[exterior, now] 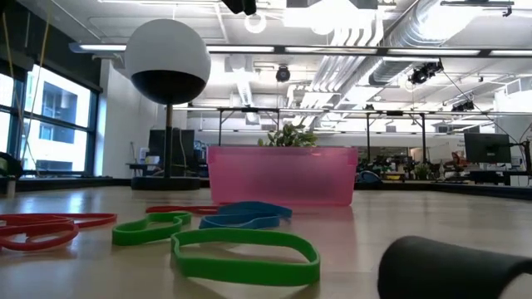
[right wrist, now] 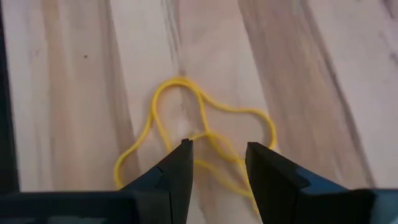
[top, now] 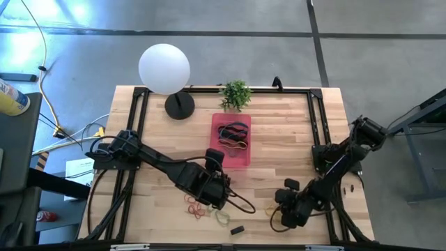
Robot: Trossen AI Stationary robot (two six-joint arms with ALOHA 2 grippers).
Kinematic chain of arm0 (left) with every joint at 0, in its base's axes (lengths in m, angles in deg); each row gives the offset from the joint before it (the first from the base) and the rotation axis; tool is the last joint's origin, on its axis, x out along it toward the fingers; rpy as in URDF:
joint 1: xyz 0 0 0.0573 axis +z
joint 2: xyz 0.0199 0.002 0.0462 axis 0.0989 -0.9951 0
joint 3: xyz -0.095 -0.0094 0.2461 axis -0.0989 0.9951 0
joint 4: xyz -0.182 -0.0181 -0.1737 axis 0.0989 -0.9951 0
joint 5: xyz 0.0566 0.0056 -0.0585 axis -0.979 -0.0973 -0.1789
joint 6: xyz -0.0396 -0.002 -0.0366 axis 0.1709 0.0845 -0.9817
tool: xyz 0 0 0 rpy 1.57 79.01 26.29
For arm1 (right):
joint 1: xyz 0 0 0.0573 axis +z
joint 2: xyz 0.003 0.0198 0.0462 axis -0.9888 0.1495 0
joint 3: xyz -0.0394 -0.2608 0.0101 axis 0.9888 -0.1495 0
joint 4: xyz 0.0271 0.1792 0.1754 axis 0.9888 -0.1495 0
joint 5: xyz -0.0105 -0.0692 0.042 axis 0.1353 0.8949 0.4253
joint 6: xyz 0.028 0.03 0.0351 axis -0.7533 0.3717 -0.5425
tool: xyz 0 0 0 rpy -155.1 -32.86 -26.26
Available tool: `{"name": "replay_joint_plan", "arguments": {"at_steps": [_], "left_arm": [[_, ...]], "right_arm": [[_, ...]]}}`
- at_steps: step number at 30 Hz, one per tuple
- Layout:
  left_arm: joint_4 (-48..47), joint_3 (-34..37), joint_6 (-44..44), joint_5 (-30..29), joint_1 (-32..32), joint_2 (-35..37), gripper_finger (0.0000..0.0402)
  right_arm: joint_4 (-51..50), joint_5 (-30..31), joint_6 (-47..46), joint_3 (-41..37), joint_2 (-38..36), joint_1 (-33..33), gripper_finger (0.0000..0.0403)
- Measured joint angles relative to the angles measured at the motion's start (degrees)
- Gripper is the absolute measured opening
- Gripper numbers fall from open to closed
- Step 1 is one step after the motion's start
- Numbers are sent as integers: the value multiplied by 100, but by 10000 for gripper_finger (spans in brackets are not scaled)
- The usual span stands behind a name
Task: Pick and place rubber bands into bin
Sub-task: Put the yellow rubber band into the red bin
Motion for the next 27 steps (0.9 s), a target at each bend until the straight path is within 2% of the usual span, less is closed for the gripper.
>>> {"name": "replay_joint_plan", "arguments": {"at_steps": [16,27], "left_arm": [[-2,0,-2,-4,-2,-2,166],[-2,0,-4,-43,-2,-3,166]], "right_arm": [[-174,-550,866,0,0,-221,138],[-502,-418,727,0,4,-224,128]]}}
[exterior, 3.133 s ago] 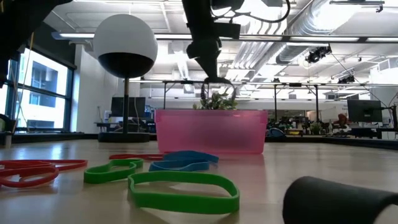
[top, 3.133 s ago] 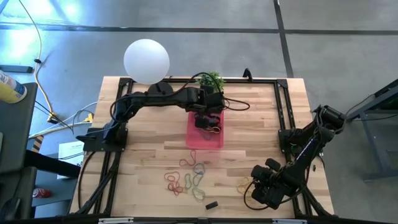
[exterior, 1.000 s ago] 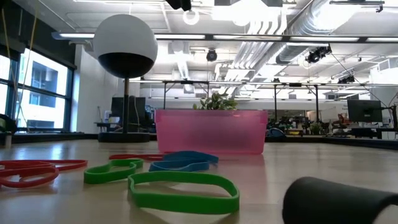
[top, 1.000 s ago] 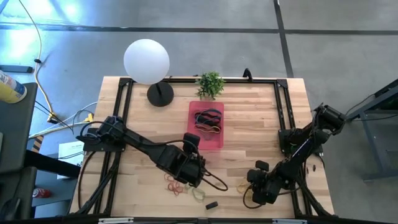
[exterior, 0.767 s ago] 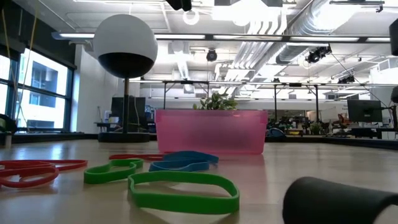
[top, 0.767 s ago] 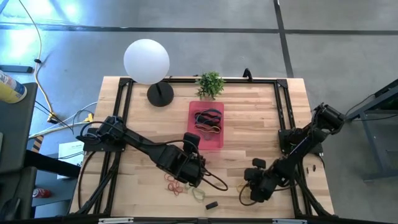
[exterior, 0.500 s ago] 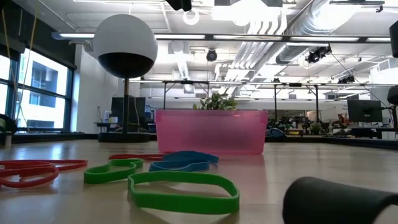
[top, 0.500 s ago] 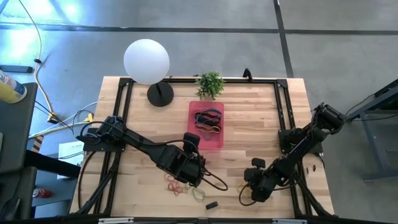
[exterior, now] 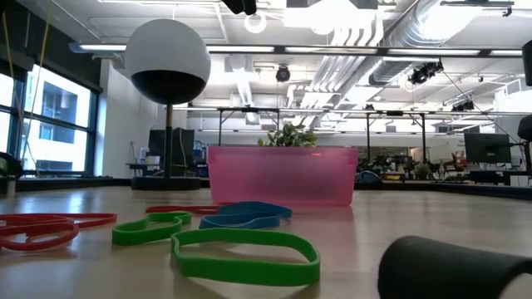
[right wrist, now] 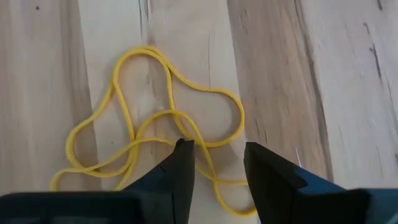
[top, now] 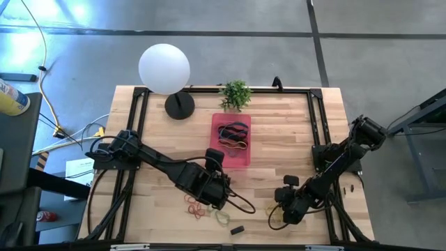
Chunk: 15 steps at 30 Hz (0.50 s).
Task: Pick and place rubber bands into bin
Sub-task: Put the yellow rubber band into the red bin
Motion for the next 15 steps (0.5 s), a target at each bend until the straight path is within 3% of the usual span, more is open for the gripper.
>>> {"name": "replay_joint_plan", "arguments": {"at_steps": [15], "left_arm": [[2,0,-2,0,0,-1,166]], "right_arm": [[396,-223,-34,24,377,-4,83]]}}
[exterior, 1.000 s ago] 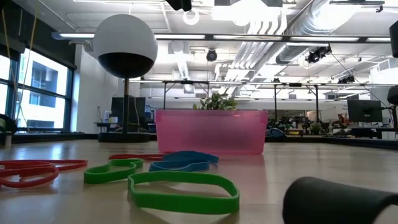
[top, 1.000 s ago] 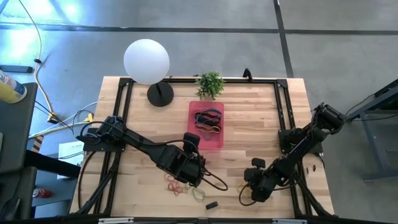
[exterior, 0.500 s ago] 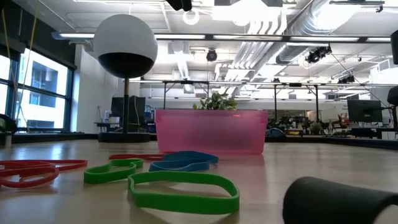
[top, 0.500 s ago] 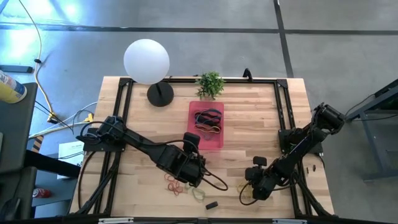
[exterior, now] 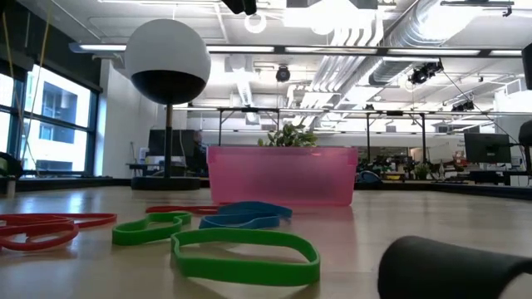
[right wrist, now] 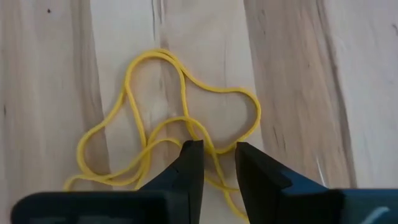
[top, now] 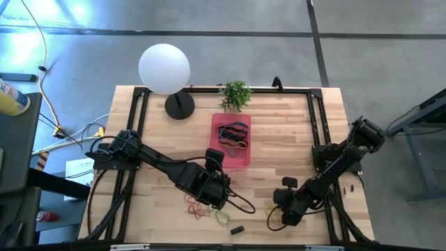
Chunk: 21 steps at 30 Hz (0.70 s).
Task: Pick and place rubber bands into bin
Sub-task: Put the yellow rubber band into the red bin
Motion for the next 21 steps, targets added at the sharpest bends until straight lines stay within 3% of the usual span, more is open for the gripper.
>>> {"name": "replay_joint_plan", "arguments": {"at_steps": [9,17,21], "left_arm": [[0,0,4,0,0,0,166],[5,0,3,-35,0,0,166],[7,0,2,-42,0,0,166]], "right_arm": [[24,-20,-232,0,47,0,88],[20,-140,-291,-7,63,-2,10],[32,-92,-522,-11,62,6,11]]}}
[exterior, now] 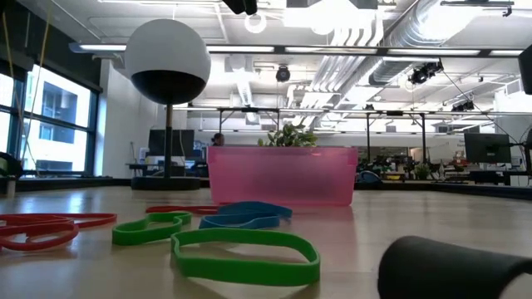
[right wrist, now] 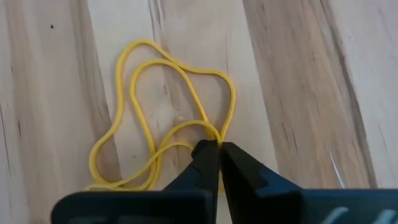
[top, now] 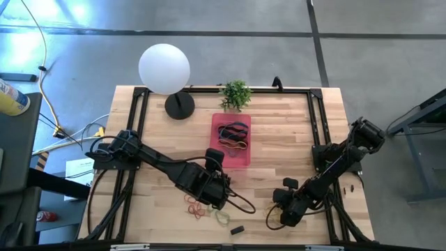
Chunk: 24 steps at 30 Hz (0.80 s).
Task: Pick and place rubber bands into bin
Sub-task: Put the yellow rubber band into the red bin
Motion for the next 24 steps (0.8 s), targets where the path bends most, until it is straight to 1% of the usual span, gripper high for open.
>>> {"name": "replay_joint_plan", "arguments": {"at_steps": [3,6,10,16,24], "left_arm": [[-1,0,0,0,0,0,166],[-1,0,2,-2,0,0,166],[0,0,4,-6,0,0,166],[-1,0,2,-85,2,0,166],[2,0,3,-111,2,0,166]], "right_arm": [[31,86,-76,-11,-59,4,3],[2,254,-121,-24,-231,8,5],[-123,521,-124,-39,-575,5,3],[-259,715,-177,-31,-1018,3,2],[-265,895,129,-26,-1601,1,1]]}}
